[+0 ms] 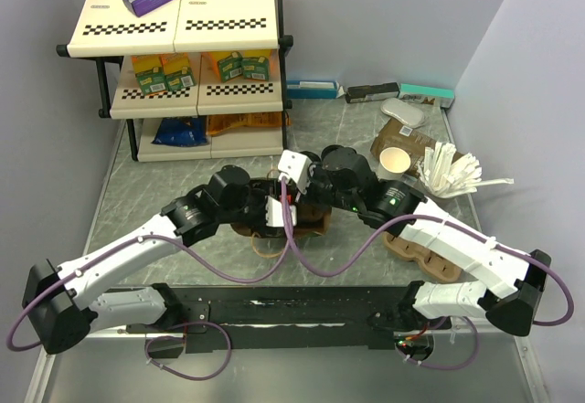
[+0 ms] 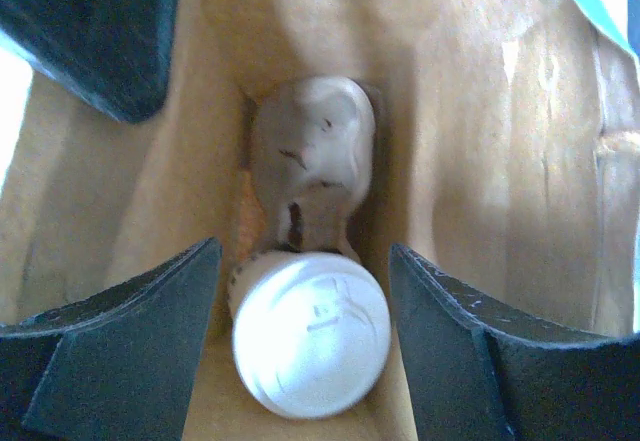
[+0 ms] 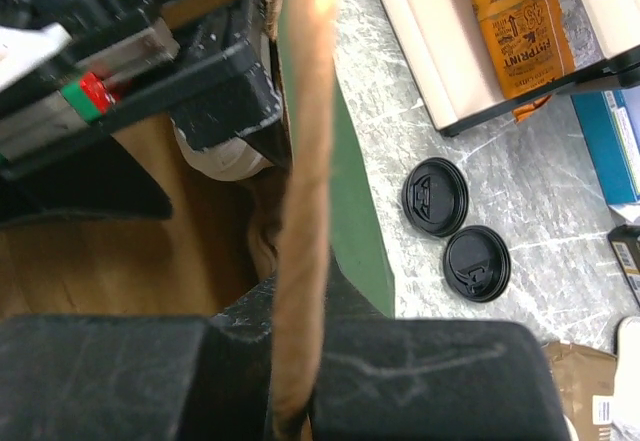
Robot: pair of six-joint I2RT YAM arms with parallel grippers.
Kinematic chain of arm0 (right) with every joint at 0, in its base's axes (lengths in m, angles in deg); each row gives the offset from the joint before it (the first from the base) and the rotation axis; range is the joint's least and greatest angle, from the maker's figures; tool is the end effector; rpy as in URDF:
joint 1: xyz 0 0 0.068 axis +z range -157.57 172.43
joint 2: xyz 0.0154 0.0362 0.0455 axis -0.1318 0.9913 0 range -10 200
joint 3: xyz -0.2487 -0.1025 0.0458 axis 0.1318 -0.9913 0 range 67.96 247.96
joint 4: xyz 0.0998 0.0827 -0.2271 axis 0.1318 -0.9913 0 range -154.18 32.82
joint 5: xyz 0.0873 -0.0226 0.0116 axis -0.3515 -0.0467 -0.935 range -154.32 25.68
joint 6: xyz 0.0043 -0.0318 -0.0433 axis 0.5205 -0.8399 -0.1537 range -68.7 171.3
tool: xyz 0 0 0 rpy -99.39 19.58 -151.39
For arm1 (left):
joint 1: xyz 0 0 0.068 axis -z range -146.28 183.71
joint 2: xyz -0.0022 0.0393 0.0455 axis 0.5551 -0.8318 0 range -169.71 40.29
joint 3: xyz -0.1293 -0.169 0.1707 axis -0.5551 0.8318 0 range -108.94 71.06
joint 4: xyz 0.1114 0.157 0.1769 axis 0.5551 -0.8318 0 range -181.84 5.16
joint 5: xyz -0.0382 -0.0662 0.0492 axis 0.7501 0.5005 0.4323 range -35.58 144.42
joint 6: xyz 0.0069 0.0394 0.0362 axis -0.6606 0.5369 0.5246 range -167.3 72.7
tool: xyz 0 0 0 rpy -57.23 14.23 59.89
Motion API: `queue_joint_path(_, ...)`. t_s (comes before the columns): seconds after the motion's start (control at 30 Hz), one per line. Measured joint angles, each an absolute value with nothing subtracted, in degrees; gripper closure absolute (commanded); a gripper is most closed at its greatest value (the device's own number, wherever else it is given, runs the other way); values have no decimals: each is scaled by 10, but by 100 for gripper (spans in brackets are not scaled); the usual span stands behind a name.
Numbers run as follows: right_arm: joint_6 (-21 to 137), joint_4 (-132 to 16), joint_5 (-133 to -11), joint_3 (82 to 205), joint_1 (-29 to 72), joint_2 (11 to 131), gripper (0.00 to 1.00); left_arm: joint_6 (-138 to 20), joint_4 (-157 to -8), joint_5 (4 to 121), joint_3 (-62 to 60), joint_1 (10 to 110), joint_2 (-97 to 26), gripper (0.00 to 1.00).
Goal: Pack the takeout coffee
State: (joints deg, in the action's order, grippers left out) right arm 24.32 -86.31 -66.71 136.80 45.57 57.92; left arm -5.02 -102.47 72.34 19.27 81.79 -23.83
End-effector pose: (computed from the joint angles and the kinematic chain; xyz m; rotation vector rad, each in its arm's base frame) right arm 0.1556 0.2100 0.3704 -1.3576 1.5739 0.3238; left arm 0.1591 -0.1936 0.3034 1.6091 1.3321 -0.3883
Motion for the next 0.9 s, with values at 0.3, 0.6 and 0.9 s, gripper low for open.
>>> queue_joint_path(0.3, 238, -857, -669, 1357, 459, 568, 100, -47, -1096, 687, 195, 818, -233, 31)
queue_joint_path(0.6, 223, -849, -669, 1338, 468, 548, 100, -7, -1095, 636, 233, 819, -233, 24)
queue_joint_path(0.9, 222, -846, -669, 1335, 469, 548, 100, 20, -1061, 605, 255, 822, -241, 23)
